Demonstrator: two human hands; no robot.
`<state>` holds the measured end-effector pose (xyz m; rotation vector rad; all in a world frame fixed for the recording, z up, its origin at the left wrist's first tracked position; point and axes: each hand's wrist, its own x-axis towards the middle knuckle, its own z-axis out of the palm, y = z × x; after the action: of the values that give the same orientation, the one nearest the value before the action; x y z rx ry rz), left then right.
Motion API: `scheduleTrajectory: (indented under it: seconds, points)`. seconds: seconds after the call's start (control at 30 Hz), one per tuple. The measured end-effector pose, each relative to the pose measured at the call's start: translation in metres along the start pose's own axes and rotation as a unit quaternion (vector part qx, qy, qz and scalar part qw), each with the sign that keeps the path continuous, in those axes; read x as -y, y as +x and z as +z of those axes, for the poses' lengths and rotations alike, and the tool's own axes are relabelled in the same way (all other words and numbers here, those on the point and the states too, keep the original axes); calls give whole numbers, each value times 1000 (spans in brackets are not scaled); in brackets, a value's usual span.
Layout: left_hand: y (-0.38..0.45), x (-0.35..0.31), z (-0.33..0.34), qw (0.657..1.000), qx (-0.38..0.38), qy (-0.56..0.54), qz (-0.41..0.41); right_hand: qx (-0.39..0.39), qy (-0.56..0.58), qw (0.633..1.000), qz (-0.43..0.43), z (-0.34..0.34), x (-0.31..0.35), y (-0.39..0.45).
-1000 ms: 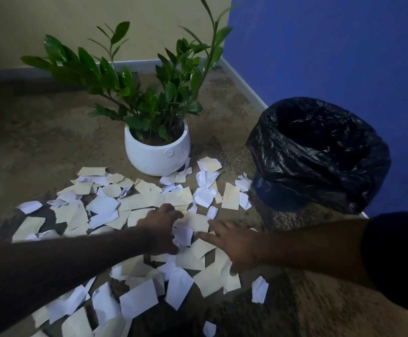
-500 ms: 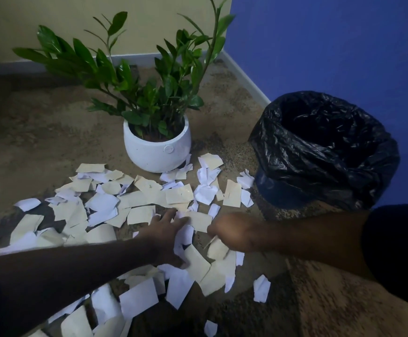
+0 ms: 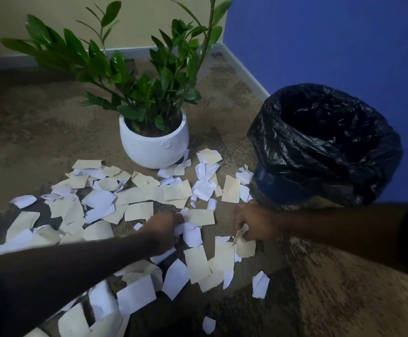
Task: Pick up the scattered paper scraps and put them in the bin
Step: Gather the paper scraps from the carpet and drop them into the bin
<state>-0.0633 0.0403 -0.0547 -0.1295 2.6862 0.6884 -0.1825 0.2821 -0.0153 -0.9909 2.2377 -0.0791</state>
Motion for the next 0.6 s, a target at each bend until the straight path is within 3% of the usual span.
scheduleTrajectory:
  seconds: [0.17, 0.4, 0.6]
  points:
    - [8, -2, -15, 999, -28, -27, -25, 29, -74, 997, -8, 25, 4, -1]
    - [12, -7, -24, 998, -41, -21, -36, 6, -34, 993, -116, 40, 32, 4]
    - [18, -7, -36, 997, -59, -29, -43, 16, 2, 997, -81, 24, 46, 18]
